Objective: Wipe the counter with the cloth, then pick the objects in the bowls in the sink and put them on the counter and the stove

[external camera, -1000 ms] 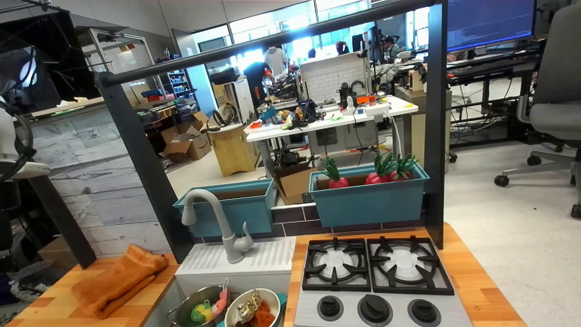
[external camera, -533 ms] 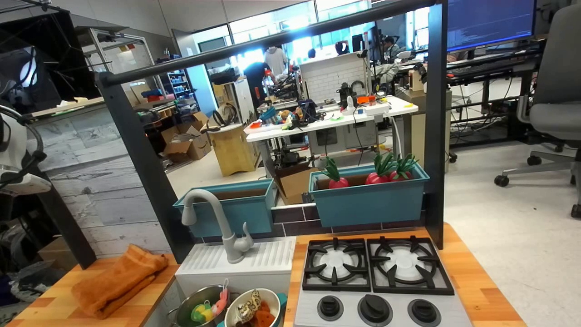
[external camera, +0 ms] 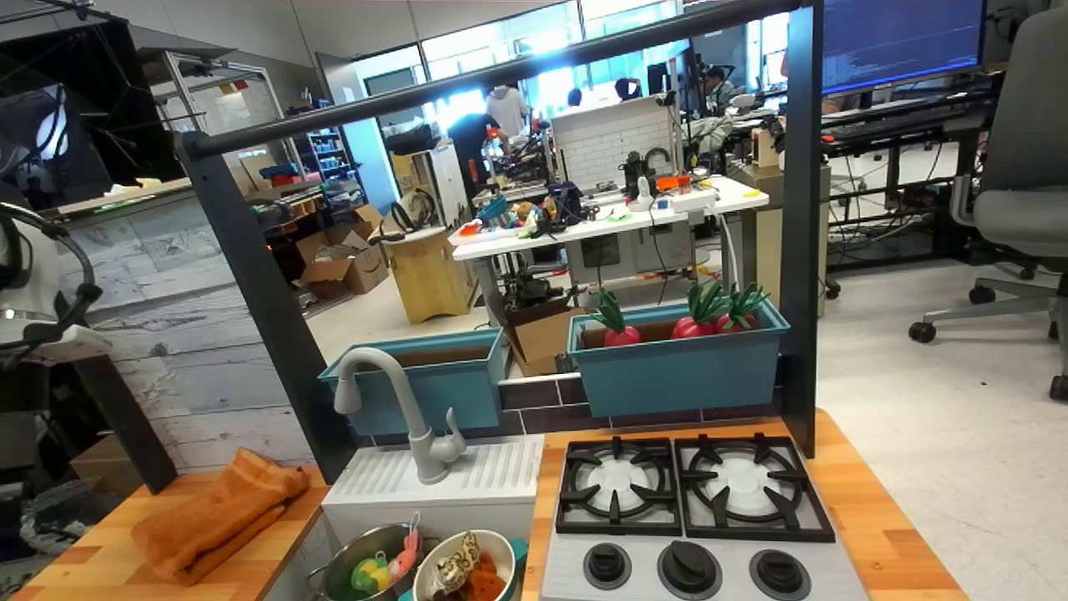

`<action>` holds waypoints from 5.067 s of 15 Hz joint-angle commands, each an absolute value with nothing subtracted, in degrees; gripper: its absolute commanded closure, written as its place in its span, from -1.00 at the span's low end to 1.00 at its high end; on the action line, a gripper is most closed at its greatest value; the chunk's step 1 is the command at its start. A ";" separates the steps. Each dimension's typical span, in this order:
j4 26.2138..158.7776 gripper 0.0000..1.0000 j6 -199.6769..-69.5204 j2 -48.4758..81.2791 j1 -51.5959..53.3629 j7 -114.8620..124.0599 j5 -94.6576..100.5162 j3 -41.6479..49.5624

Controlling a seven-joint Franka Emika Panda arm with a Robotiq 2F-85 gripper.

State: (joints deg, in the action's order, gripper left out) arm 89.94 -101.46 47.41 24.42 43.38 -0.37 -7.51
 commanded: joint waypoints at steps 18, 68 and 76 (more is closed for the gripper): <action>118.60 -1.00 -150.60 46.74 22.01 39.29 -1.84 1.75; 85.72 -0.67 -136.43 69.24 21.28 40.18 8.95 13.18; 81.42 -1.00 -134.79 70.69 21.28 41.27 8.92 12.99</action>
State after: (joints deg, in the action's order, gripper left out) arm 84.44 -137.88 69.23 21.69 40.65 8.81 13.11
